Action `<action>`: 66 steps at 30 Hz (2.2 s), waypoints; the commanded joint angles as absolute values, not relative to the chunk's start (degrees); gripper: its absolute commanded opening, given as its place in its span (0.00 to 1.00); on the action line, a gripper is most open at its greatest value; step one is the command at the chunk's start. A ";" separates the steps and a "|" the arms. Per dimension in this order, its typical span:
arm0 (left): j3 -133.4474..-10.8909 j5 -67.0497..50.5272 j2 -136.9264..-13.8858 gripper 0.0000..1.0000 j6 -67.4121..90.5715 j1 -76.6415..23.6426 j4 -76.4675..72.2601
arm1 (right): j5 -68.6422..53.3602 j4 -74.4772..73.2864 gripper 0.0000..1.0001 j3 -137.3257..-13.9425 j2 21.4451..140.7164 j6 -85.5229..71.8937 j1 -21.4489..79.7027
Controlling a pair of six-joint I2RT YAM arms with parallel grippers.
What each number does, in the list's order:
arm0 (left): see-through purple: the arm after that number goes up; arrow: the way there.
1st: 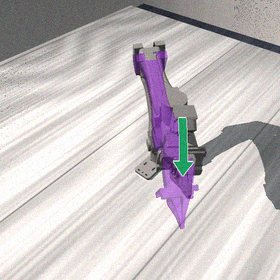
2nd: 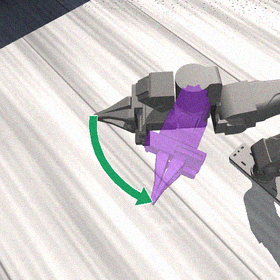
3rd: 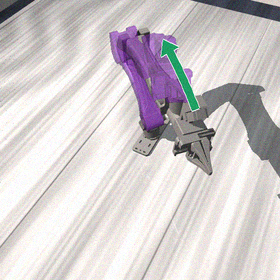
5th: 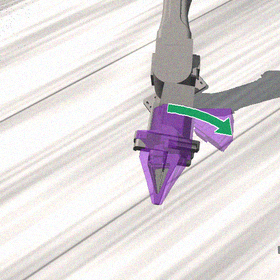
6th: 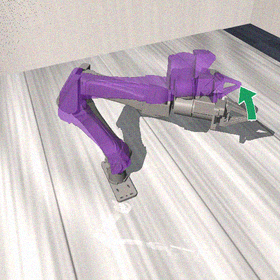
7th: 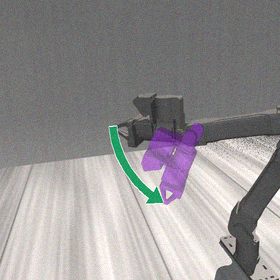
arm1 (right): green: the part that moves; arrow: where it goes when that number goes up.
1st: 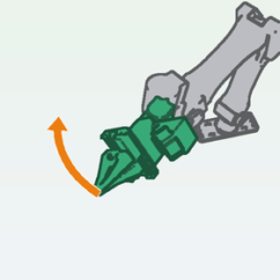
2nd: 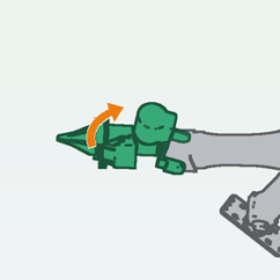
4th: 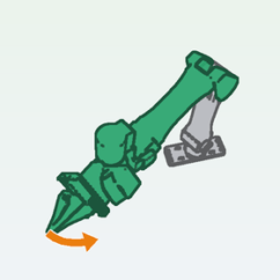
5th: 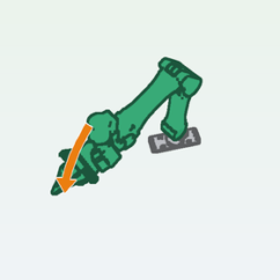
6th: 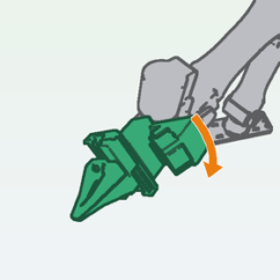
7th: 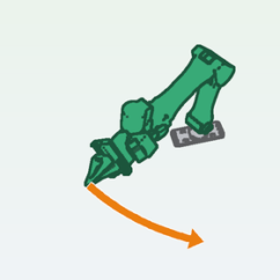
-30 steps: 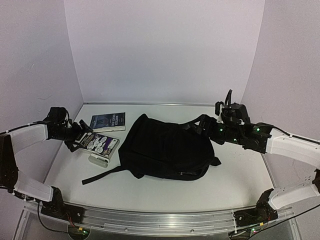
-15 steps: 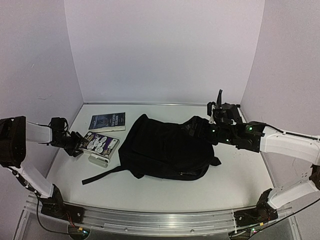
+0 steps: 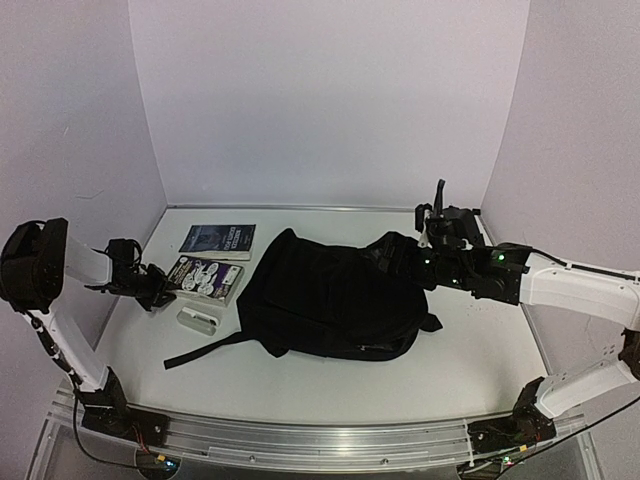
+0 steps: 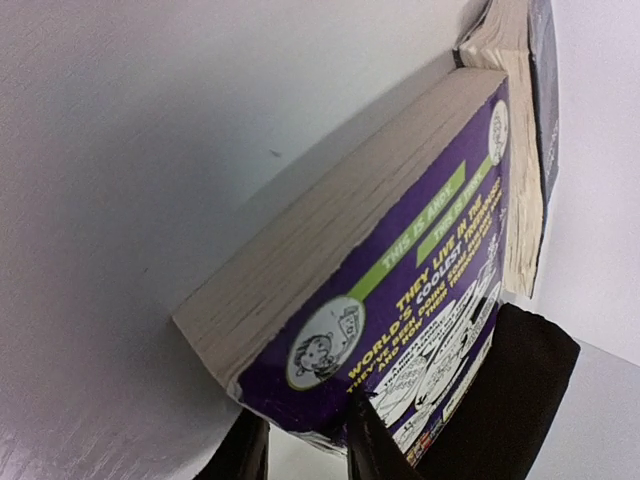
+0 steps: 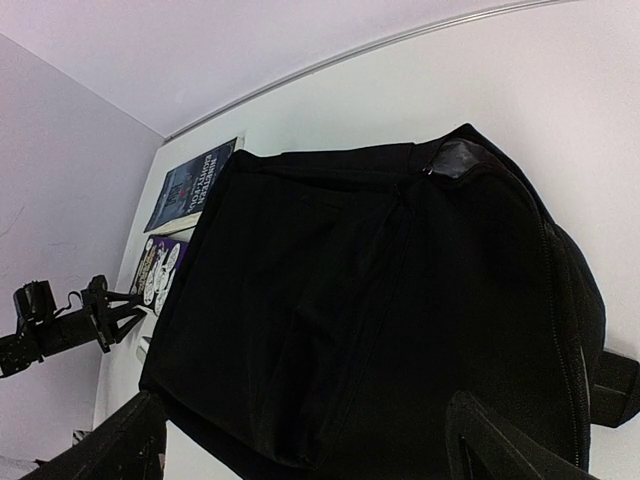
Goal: Pack the student bag
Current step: Move the student bag to the center of the board.
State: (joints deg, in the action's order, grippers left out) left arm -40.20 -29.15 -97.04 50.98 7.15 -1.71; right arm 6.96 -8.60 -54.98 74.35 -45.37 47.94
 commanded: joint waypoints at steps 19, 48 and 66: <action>-39.00 -41.36 -95.45 0.00 37.54 5.12 -7.06 | 9.65 -8.86 0.91 -67.49 84.36 -38.80 57.02; -66.21 -15.61 -105.29 0.71 21.25 2.14 15.72 | 0.54 -12.84 0.85 -121.85 144.71 -44.80 66.51; -62.94 -23.86 -105.74 0.69 17.65 -6.78 13.97 | 9.55 -15.32 0.84 -97.05 129.77 -52.65 61.51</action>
